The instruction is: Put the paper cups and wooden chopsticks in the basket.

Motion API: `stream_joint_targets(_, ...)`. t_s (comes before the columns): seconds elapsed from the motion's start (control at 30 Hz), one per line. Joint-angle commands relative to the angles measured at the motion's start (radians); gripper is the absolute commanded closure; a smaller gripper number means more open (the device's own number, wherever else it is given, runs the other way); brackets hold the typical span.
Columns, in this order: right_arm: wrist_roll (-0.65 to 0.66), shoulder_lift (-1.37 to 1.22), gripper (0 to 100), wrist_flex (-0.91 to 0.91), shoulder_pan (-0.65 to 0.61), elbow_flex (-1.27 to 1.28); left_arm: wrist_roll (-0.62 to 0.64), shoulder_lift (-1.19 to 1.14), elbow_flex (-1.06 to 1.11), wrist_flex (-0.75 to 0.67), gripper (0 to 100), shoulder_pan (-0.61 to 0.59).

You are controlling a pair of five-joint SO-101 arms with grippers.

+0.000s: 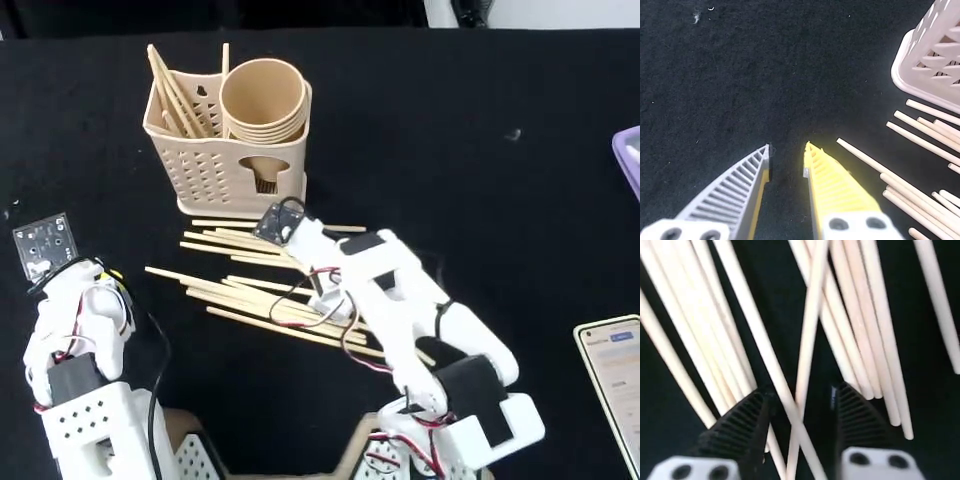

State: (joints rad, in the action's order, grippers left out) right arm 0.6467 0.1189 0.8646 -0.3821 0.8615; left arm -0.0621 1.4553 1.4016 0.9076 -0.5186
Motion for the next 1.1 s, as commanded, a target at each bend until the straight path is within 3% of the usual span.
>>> stream_joint_targets(0.0,0.014,0.053,85.7,0.051,0.028,-0.042,0.005,0.011,-0.008,-0.023,88,-0.01)
stream_joint_targets(0.27,0.055,0.139,85.7,0.178,0.029,-0.058,0.005,0.011,-0.008,-0.023,88,-0.01)
stream_joint_targets(0.4,0.0,0.191,85.7,0.21,0.025,-0.056,0.005,0.011,-0.008,-0.023,88,-0.01)
stream_joint_targets(0.77,-0.011,0.051,82.0,0.037,0.026,-0.013,0.005,0.011,-0.008,-0.023,88,-0.01)
stream_joint_targets(1.07,-0.009,0.005,83.7,0.035,0.028,-0.013,0.005,0.011,-0.008,-0.023,88,-0.01)
